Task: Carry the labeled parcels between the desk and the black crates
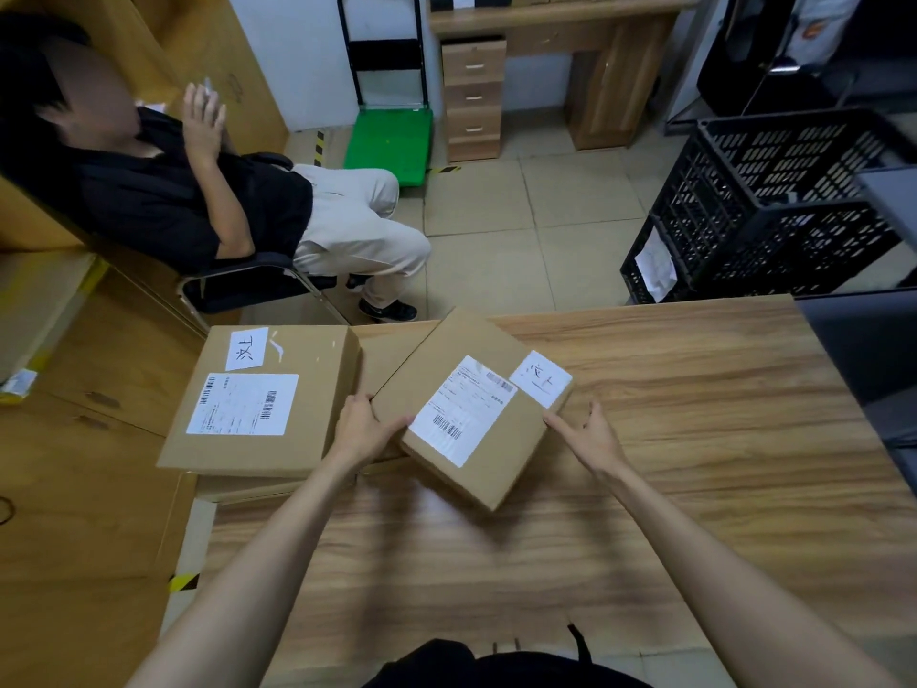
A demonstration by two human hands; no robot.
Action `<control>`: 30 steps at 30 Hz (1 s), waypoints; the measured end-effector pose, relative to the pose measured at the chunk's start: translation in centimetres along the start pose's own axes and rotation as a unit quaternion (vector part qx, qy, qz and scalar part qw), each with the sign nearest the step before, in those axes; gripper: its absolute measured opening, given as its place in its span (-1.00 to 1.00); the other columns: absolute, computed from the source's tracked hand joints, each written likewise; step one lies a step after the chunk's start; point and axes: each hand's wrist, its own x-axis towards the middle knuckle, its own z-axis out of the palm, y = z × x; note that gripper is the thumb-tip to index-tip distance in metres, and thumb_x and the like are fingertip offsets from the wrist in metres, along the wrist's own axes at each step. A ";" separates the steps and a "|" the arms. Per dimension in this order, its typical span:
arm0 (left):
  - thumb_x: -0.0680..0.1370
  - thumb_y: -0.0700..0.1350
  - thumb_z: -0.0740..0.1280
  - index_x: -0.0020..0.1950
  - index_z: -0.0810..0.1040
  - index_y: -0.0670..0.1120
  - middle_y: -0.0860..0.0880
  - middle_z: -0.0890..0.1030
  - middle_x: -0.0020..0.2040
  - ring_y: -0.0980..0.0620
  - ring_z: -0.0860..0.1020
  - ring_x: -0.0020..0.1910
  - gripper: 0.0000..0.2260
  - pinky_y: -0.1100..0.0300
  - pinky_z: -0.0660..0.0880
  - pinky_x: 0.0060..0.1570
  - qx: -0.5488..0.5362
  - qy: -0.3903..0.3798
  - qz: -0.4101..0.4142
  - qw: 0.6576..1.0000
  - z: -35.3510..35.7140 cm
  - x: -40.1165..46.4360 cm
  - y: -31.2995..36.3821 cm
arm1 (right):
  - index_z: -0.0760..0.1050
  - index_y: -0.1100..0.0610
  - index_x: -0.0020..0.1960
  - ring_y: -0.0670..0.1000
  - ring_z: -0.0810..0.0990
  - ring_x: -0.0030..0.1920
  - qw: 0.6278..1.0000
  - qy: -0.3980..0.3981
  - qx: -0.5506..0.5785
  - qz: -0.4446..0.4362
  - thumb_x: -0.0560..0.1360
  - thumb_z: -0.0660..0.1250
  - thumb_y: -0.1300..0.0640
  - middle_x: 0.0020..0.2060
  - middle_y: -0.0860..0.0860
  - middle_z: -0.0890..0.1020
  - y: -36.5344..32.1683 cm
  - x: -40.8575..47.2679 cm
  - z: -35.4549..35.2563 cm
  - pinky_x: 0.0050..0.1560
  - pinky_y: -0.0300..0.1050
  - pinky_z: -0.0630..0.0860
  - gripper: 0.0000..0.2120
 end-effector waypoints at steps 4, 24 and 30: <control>0.42 0.28 0.50 0.52 0.34 -0.16 -0.21 0.43 0.38 -0.22 0.42 0.40 -0.16 -0.02 0.41 0.34 0.007 -0.005 -0.019 1.000 1.3 -2.3 -0.7 | 0.27 0.25 0.51 0.10 0.50 0.34 0.999 -0.042 0.023 0.024 0.50 0.46 -0.09 0.36 0.21 0.49 1.4 -1.4 1.2 0.35 -0.08 0.38 -0.25; 0.55 0.07 0.47 0.39 0.54 0.04 0.13 0.67 0.17 0.17 0.63 0.15 -0.58 0.21 0.53 0.15 -0.245 0.078 0.147 0.955 -2.8 -6.1 6.4 | 0.35 0.21 0.51 -0.01 0.47 0.38 0.974 -0.031 0.091 -0.207 0.58 0.39 0.13 0.38 0.03 0.52 -9.8 -3.6 -3.1 0.41 -0.15 0.38 -0.46; 0.56 0.07 0.46 0.34 0.52 0.09 0.32 0.63 0.06 0.46 0.58 -0.01 -0.63 0.34 0.54 0.07 -0.276 0.148 0.257 0.914 -10.2 -6.8 14.8 | 0.40 0.11 0.47 -0.11 0.55 0.29 0.931 -0.001 0.133 -0.340 0.61 0.34 0.16 0.30 -0.05 0.59 -20.4 -5.4 -7.5 0.37 -0.12 0.44 -0.56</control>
